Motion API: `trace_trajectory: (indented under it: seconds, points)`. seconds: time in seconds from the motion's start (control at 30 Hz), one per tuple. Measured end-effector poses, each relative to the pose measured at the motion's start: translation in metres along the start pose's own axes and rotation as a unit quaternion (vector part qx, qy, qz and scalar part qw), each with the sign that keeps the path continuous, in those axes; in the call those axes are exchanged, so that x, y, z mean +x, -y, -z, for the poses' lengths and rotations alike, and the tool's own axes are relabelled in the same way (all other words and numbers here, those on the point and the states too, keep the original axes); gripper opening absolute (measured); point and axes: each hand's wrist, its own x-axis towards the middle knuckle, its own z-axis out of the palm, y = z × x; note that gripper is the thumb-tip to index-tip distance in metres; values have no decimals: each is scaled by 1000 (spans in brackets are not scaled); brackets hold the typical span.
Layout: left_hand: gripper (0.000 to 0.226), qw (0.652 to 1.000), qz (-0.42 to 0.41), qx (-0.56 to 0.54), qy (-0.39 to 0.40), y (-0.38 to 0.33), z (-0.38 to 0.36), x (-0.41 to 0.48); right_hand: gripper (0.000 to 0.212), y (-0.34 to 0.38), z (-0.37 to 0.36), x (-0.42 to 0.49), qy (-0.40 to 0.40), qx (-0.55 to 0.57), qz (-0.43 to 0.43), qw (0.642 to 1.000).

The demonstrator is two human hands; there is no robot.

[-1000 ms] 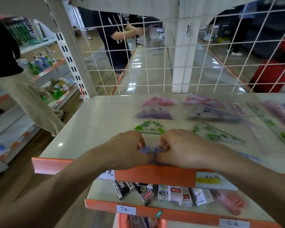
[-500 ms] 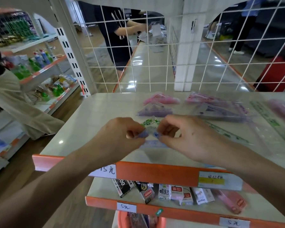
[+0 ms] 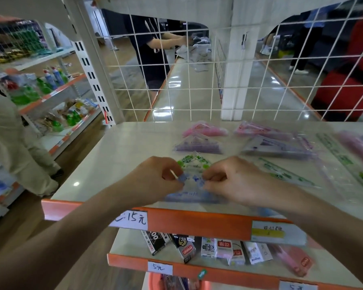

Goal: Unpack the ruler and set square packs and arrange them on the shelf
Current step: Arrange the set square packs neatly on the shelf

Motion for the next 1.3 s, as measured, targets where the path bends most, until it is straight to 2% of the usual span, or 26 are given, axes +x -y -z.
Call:
trace_trajectory:
  seconds: [0.1, 0.23, 0.33, 0.4, 0.53, 0.6, 0.73, 0.8, 0.83, 0.9, 0.93, 0.97, 1.03, 1.13, 1.3]
  points:
    - [18, 998, 11, 52, 30, 0, -3, 7, 26, 2, -4, 0, 2, -51, 0, 999]
    - [24, 992, 9, 122, 33, -2, -1, 5, 25, 4, -2, 0, 9, -95, 0, 995]
    - [43, 989, 13, 134, 54, 3, 6, 0, 39, 2, 6, -4, 31, -95, -7, 995]
    - [55, 981, 2, 175, 84, 4, 6, -3, 40, 4, 8, -7, 50, -127, 2, 991]
    - [40, 977, -26, 195, 82, -1, 1, -4, 28, 11, 2, -11, 53, -151, 24, 987]
    - [37, 976, -32, 198, 82, -2, 0, -5, 32, 12, 1, -11, 54, -151, 28, 987]
    - [34, 971, -36, 217, 93, -6, -1, -6, 34, 11, -3, -11, 53, -151, 33, 987]
    - [33, 972, -29, 210, 103, -3, 1, -5, 27, 12, 2, -13, 70, -133, 22, 988]
    - [39, 975, -16, 195, 105, -2, 5, -4, 24, 12, 7, -13, 71, -122, 8, 990]
    - [52, 983, 12, 162, 84, -1, 18, 3, 43, 10, 22, -6, 41, -109, -22, 993]
    - [54, 987, 22, 146, 62, 0, 23, 9, 46, 7, 28, 1, 22, -105, -32, 994]
    - [54, 989, 31, 137, 41, 1, 27, 17, 43, 5, 33, 8, 11, -105, -36, 994]
    - [53, 988, 37, 147, 22, 0, 24, 33, 22, 2, 33, 24, 11, -126, -33, 991]
    - [55, 980, 38, 190, 35, -1, 7, 49, 30, 1, 18, 41, 18, -171, -41, 984]
    - [40, 977, 16, 211, 25, -5, -3, 53, 22, -2, -1, 50, -13, -194, -25, 981]
